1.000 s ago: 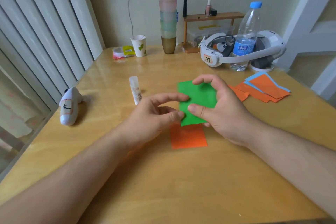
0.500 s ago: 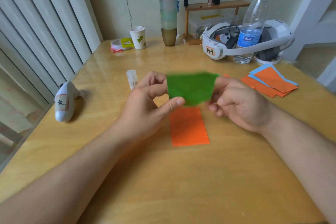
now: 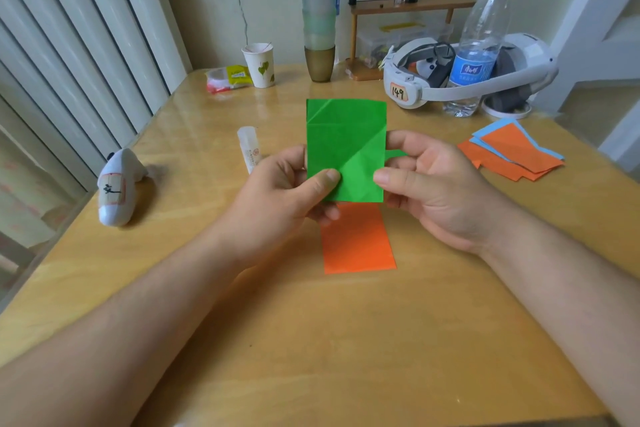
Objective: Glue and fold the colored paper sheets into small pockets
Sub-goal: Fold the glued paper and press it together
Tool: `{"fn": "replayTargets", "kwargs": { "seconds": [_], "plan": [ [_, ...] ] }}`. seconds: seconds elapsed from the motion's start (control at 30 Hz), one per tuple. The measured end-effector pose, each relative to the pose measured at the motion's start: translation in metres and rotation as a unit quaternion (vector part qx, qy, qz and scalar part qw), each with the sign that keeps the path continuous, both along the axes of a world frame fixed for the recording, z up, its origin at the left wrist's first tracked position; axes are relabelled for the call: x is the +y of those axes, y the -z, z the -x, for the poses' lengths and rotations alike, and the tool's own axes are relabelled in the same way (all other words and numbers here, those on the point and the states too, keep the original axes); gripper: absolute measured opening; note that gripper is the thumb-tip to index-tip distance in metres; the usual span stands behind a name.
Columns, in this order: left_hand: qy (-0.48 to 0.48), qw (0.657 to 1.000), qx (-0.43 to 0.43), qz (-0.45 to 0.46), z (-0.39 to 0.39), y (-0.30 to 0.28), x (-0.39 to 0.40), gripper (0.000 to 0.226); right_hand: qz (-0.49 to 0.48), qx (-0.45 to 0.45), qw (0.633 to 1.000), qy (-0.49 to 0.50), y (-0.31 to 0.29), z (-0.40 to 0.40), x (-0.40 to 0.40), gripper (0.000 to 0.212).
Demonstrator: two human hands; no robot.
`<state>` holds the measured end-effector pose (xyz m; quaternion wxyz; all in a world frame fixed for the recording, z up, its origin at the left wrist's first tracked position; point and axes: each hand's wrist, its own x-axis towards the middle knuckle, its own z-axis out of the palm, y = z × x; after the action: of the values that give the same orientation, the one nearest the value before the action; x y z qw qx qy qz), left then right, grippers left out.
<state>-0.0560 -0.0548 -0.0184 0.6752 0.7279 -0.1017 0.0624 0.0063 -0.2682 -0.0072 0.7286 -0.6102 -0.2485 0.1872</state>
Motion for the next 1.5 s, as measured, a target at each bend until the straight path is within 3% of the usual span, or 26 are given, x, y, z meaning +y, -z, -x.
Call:
{"fn": "replayTargets", "kwargs": {
  "seconds": [0.23, 0.47, 0.67, 0.9, 1.03, 1.23, 1.5],
  "plan": [
    [-0.062, 0.996, -0.018, -0.057, -0.001, 0.006, 0.005, 0.019, 0.084, -0.082, 0.99, 0.075, 0.006, 0.002, 0.001, 0.067],
    [-0.048, 0.995, -0.015, -0.088, -0.002, 0.007, 0.01, 0.025, 0.117, -0.066, 0.988, 0.077, 0.008, 0.0, 0.002, 0.062],
    [-0.048, 0.996, 0.01, -0.081, -0.003, 0.008, 0.011, 0.029, 0.125, -0.043, 0.987, 0.087, 0.01, 0.0, 0.002, 0.073],
    [0.0, 0.995, 0.027, -0.097, 0.0, 0.011, 0.014, 0.03, 0.196, -0.068, 0.976, 0.065, 0.012, 0.012, -0.003, 0.025],
    [0.028, 0.985, 0.047, -0.165, 0.007, 0.007, 0.017, 0.023, 0.217, -0.052, 0.975, 0.02, 0.013, 0.018, -0.01, 0.029],
    [0.056, 0.971, 0.054, -0.225, 0.008, 0.006, 0.022, 0.043, 0.235, -0.079, 0.969, -0.003, 0.01, 0.019, -0.014, 0.035],
    [0.092, 0.957, 0.047, -0.27, 0.009, 0.002, 0.021, 0.053, 0.267, -0.097, 0.959, 0.001, 0.008, 0.02, -0.014, 0.029]
  ]
}}
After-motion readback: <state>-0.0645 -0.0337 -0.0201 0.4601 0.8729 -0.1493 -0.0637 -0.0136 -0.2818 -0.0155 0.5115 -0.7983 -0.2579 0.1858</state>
